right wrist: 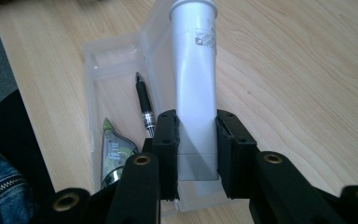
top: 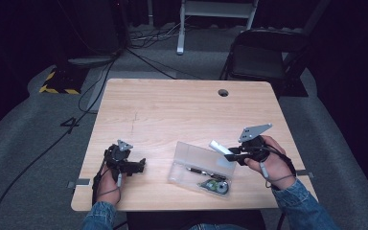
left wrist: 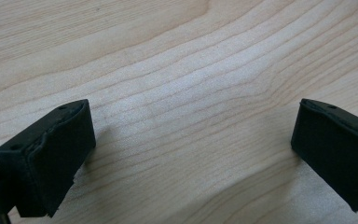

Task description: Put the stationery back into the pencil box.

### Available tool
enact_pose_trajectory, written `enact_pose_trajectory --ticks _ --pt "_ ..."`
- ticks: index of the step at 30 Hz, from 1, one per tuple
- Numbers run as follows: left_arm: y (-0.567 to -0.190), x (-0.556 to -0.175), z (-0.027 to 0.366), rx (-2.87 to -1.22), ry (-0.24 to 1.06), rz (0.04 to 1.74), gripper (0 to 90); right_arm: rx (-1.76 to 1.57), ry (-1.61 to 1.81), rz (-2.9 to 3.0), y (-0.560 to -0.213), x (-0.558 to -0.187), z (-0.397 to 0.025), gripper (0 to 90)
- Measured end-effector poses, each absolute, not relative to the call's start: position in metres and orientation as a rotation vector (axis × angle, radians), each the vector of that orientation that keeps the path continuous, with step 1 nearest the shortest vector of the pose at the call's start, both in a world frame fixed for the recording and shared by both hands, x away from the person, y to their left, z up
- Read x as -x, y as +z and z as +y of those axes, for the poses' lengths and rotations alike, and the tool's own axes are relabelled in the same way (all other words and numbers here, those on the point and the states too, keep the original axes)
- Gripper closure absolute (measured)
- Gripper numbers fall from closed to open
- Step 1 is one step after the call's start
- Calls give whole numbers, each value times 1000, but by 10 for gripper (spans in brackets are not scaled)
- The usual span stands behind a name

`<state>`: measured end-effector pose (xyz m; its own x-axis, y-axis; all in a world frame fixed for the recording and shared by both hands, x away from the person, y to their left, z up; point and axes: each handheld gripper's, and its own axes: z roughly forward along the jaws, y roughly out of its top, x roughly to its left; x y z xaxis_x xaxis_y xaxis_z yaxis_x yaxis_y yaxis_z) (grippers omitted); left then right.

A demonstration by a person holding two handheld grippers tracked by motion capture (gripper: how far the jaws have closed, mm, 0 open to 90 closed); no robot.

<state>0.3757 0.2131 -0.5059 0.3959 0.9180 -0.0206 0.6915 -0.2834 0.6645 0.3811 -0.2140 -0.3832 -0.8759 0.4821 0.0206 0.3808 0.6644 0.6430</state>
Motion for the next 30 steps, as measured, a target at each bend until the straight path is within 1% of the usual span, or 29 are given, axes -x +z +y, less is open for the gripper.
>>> enact_pose_trajectory --ticks 18,30 --pt "-506 -375 213 -2054 494 1381 0 -556 981 2821 -389 -379 -180 717" --pt "-506 -375 213 -2055 494 1381 0 -449 946 2891 -405 -370 -159 717"
